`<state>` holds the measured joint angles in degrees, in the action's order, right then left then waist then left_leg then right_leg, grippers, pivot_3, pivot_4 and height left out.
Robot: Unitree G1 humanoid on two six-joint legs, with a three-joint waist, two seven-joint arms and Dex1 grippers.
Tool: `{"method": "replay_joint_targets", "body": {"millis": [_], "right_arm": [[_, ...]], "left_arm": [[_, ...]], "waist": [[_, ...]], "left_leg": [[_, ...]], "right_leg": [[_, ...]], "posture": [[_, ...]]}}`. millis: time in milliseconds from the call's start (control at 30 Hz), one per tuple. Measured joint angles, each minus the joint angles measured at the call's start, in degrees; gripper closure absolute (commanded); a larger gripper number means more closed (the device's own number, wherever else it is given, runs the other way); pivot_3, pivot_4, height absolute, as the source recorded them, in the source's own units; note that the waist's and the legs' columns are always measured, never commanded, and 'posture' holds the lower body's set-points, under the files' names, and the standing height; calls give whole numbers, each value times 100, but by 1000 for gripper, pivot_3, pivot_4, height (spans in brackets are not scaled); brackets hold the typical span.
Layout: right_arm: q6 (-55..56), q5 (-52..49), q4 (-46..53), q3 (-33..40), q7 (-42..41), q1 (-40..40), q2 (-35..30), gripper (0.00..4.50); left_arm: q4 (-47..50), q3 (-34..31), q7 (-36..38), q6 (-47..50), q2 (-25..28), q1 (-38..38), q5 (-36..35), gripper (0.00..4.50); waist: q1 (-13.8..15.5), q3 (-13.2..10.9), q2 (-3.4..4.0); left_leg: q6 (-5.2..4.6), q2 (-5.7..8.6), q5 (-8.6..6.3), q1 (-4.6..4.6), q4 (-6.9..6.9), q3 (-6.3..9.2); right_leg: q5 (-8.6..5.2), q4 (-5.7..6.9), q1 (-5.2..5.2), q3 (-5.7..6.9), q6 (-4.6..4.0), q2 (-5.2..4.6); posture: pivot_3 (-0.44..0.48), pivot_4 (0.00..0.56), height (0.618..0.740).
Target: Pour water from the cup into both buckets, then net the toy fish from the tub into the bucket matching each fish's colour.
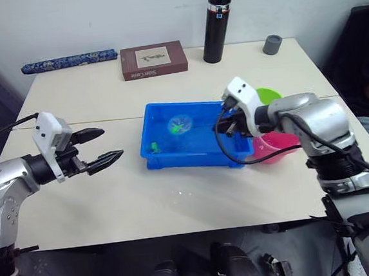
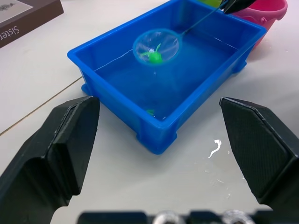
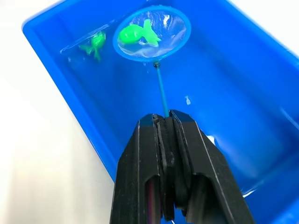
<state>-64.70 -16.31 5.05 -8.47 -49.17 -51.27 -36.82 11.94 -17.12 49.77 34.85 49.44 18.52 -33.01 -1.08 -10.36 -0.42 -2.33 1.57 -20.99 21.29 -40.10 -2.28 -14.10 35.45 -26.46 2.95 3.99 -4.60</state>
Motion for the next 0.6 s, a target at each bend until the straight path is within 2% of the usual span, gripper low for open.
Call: {"method": "replay_joint_targets", "body": {"millis": [200, 333, 467, 600], "right_arm": [[96, -296, 173, 761, -162, 367, -904, 4500], [227, -302, 10, 1400, 32, 581, -1434, 4500], [470, -196, -361, 1813, 288, 880, -1781, 4500], [794, -27, -585, 1896, 504, 1129, -2014, 4500]], "left_arm": [[-482, 512, 177, -264, -217, 563, 175, 67], [-886, 777, 349, -504, -375, 1002, 315, 67], [-1342, 1017, 533, -727, -504, 1360, 480, 67], [-1629, 1200, 708, -909, -644, 1593, 623, 67]], "waist": [[85, 0, 0], [100, 0, 0], [103, 0, 0], [83, 0, 0]], "left_leg": [[-1, 3, 0, 0, 0, -2], [-1, 3, 1, -1, 0, -5], [-2, 4, 2, -2, 0, -9], [-2, 2, 2, -5, 1, -21]], "right_leg": [[0, 1, -1, 0, 1, 2], [0, 0, 0, -1, 1, 3], [1, 1, 2, -1, 1, 3], [1, 6, -2, -8, 1, 8]], "posture": [[0, 150, 740], [0, 150, 740], [0, 150, 740], [0, 150, 740]]}}
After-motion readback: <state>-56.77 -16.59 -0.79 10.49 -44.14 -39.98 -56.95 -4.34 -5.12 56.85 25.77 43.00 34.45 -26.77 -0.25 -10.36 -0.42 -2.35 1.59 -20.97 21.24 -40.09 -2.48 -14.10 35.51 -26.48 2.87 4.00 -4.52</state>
